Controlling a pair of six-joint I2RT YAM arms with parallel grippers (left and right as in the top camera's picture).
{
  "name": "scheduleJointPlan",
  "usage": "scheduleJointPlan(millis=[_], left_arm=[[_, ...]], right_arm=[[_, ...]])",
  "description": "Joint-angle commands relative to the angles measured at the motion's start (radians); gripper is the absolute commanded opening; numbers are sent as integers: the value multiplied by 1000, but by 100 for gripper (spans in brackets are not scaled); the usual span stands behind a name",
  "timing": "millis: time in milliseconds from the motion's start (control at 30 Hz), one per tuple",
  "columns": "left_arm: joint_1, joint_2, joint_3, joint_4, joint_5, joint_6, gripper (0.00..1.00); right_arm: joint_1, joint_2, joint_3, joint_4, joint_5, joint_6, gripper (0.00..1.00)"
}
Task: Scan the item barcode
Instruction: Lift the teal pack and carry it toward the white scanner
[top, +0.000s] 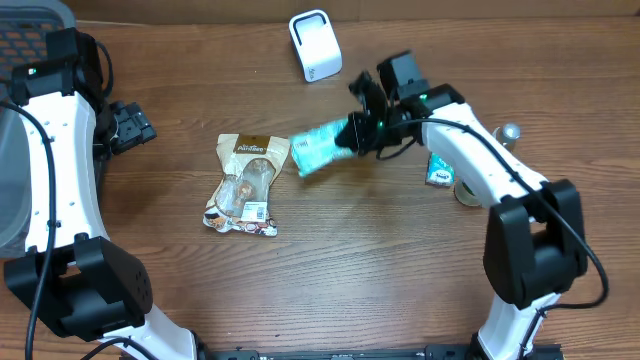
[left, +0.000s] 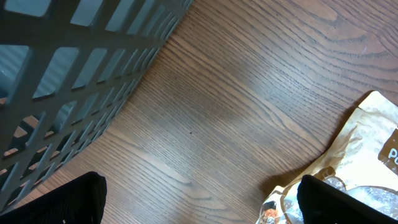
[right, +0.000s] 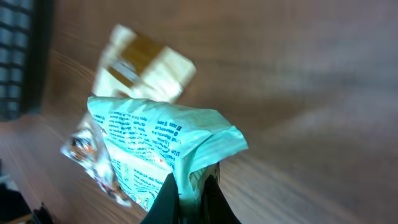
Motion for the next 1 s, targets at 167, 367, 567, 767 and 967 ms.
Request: scheduleJointPlan(millis=[167,367,567,767,967], left_arm=[[-4,10,17,1,-13,19,100],[-4,10,17,1,-13,19,100],[-4,10,18,1,-13,18,100],[-4,10,18,1,-13,18,100],[-4,10,18,1,-13,18,100]], right_arm=[[3,-51,363,10,171,-134,4],[41,-47,415,195,445,-284,4],[74,6,414,343,555,-451,4],[97,102,414,476,658,-640,4],[100,209,413,650,776,-765,4]])
